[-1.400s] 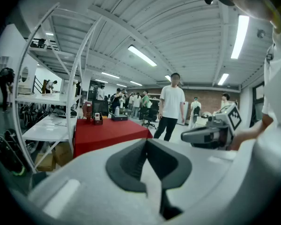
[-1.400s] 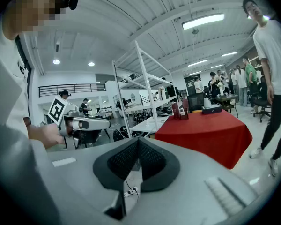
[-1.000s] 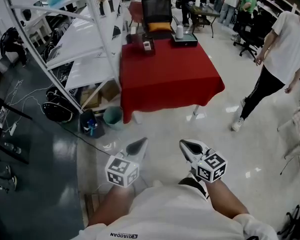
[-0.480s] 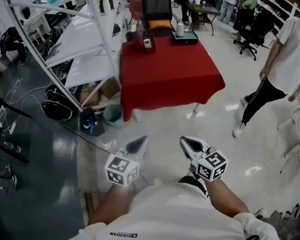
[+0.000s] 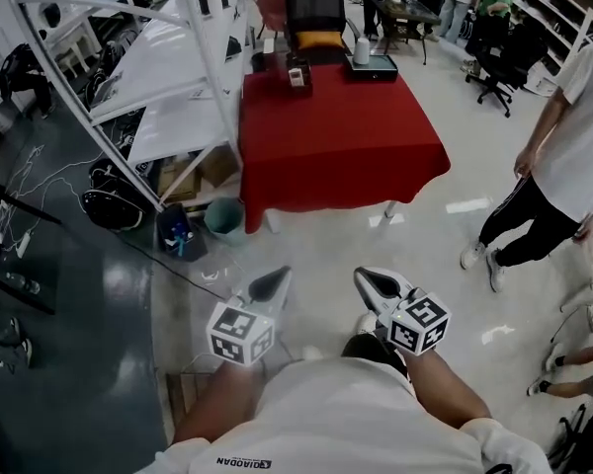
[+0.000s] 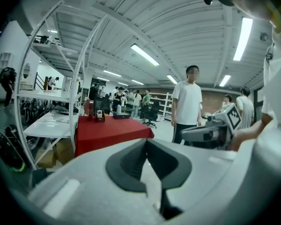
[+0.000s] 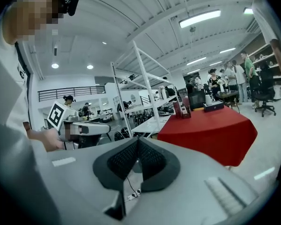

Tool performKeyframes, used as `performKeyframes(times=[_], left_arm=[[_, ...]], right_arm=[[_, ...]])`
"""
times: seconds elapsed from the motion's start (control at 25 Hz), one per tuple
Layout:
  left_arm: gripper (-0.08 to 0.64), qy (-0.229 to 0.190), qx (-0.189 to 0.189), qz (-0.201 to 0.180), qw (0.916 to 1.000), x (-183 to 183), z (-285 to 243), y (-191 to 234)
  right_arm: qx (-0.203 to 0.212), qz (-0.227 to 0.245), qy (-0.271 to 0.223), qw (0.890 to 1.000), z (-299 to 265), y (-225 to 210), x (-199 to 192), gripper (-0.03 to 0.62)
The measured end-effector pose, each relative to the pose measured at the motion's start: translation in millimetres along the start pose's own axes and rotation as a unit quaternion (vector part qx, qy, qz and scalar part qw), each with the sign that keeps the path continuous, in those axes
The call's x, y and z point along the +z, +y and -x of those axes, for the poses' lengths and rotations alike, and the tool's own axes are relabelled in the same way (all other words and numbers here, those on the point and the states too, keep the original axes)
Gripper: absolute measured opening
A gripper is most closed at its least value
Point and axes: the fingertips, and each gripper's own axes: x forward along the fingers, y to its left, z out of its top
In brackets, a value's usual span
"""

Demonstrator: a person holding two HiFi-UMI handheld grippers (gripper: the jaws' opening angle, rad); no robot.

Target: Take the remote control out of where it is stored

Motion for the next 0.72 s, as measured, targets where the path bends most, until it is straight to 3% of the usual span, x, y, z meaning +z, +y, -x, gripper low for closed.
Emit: performKeyframes(times=[0.44, 0.72], left_arm=[[0.002, 0.009, 0.007, 0.012, 0.9999, -4, -25, 19], [0.002, 0.022, 0.022, 0.008, 0.9995, 8, -58, 50]], right_arm=[[0.005, -0.011, 0.004, 1.0, -21, -28, 4, 0.006], [0.013, -0.018, -0.012, 1.0, -57, -70, 30, 0.006]])
